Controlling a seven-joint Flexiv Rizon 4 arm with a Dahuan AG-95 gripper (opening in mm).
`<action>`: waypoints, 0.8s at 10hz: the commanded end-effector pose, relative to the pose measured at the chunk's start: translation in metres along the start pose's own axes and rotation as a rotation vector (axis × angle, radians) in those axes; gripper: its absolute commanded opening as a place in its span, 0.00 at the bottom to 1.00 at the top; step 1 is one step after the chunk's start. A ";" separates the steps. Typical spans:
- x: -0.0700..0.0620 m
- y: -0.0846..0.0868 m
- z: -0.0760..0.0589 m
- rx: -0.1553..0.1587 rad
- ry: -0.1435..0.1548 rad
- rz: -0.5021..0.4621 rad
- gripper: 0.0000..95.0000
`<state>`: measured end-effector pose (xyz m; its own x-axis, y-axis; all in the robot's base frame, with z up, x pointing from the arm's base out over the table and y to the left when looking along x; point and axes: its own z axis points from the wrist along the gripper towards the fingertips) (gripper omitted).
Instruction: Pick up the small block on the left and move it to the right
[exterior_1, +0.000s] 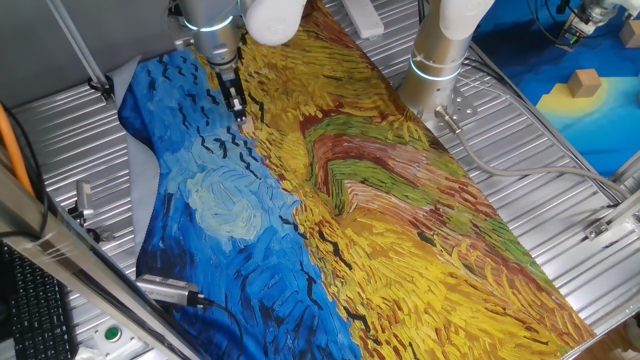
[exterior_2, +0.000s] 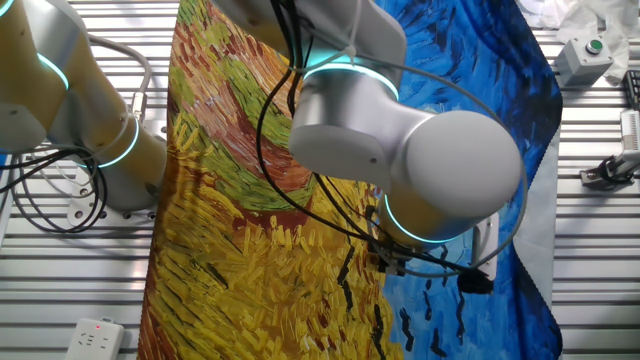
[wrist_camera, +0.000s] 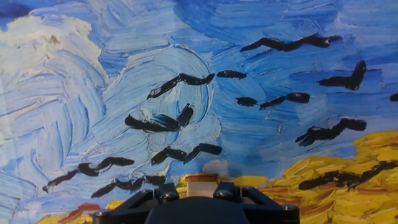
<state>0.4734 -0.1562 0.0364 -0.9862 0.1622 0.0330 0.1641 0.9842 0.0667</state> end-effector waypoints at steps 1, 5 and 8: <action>-0.001 0.001 0.001 -0.001 -0.004 0.000 0.40; -0.001 0.001 0.000 -0.004 -0.006 0.000 0.40; -0.001 0.004 0.004 -0.004 -0.006 0.000 0.40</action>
<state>0.4755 -0.1504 0.0309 -0.9858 0.1657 0.0279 0.1673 0.9833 0.0716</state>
